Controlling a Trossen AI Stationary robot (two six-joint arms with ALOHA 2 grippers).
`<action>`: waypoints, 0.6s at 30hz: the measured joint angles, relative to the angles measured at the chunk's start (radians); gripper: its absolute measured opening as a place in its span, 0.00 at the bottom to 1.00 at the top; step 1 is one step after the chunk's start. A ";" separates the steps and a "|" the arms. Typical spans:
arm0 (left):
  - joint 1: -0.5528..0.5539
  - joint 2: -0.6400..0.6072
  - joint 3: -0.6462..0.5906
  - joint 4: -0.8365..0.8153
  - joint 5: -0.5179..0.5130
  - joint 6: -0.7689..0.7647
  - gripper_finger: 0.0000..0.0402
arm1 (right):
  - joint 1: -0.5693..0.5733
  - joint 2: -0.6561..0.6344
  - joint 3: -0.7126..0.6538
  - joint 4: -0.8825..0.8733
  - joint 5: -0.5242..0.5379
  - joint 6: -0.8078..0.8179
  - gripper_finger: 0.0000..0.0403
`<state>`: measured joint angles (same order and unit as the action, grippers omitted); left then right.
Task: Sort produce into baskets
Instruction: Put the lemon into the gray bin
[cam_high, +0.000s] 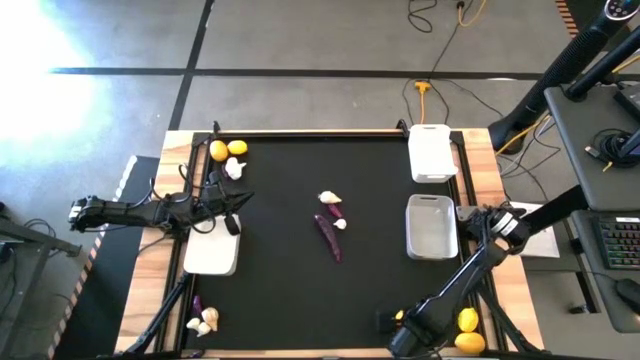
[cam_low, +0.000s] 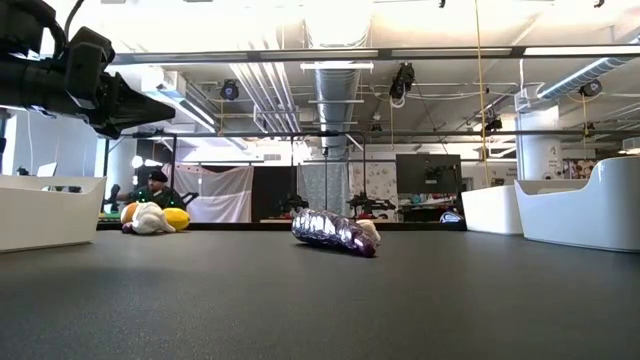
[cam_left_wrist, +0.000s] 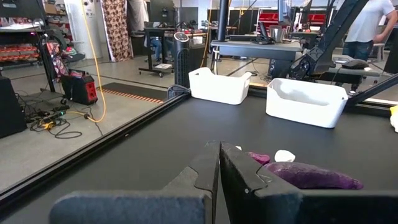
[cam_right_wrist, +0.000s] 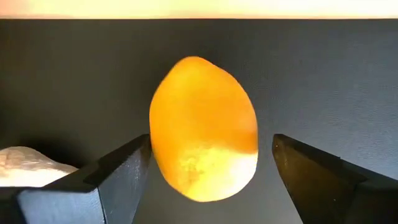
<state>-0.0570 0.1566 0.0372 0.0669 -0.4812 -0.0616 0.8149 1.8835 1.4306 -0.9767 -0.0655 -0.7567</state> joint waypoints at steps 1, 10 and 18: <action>0.000 0.000 0.000 0.000 0.000 0.000 0.00 | -0.002 0.000 -0.008 0.011 -0.008 0.003 0.81; 0.000 0.000 0.000 0.000 0.000 0.000 0.00 | -0.032 0.000 -0.081 0.129 -0.062 0.044 0.80; 0.000 0.000 0.000 0.000 0.000 0.000 0.00 | -0.037 -0.002 -0.081 0.082 -0.039 0.241 0.57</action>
<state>-0.0574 0.1566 0.0372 0.0667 -0.4812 -0.0615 0.7780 1.8811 1.3499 -0.8950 -0.1046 -0.5152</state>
